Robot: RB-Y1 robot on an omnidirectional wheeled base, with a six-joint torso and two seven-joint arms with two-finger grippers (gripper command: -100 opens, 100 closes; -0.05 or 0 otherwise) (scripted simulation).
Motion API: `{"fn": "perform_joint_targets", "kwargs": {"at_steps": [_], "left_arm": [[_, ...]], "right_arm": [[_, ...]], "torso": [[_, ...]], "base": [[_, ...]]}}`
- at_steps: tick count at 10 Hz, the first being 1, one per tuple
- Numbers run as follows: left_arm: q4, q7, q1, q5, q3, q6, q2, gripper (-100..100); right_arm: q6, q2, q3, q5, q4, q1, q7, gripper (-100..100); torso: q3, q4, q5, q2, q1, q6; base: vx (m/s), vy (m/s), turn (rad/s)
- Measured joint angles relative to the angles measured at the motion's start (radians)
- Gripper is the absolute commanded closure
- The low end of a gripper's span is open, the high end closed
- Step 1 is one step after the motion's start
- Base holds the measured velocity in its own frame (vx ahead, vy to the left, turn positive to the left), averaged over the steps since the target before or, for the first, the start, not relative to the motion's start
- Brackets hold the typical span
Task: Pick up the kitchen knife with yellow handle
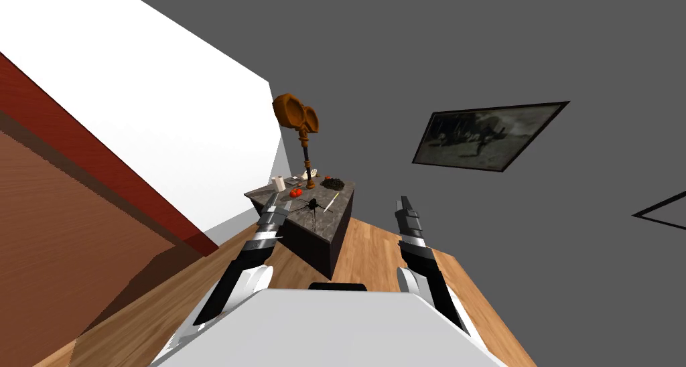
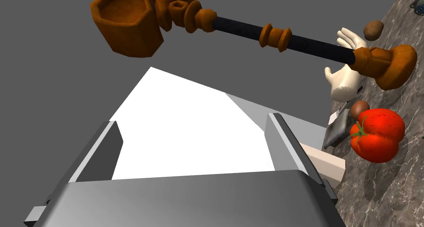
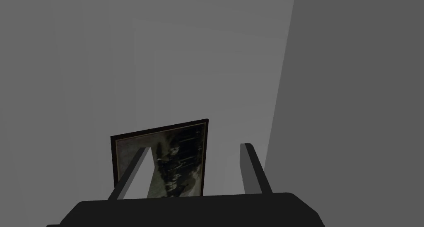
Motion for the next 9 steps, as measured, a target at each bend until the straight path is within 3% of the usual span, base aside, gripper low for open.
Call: {"fn": "perform_joint_targets", "kwargs": {"at_steps": [9], "left_arm": [[0.031,0.095,-0.042,0.095,0.043,0.200,0.047,-100]], "right_arm": [[0.000,0.000,0.000,0.000,0.000,0.000,0.000,0]], "torso": [[0.000,0.000,0.000,0.000,-0.001,0.000]], "base": [[-0.006,-0.120,0.051]]}}
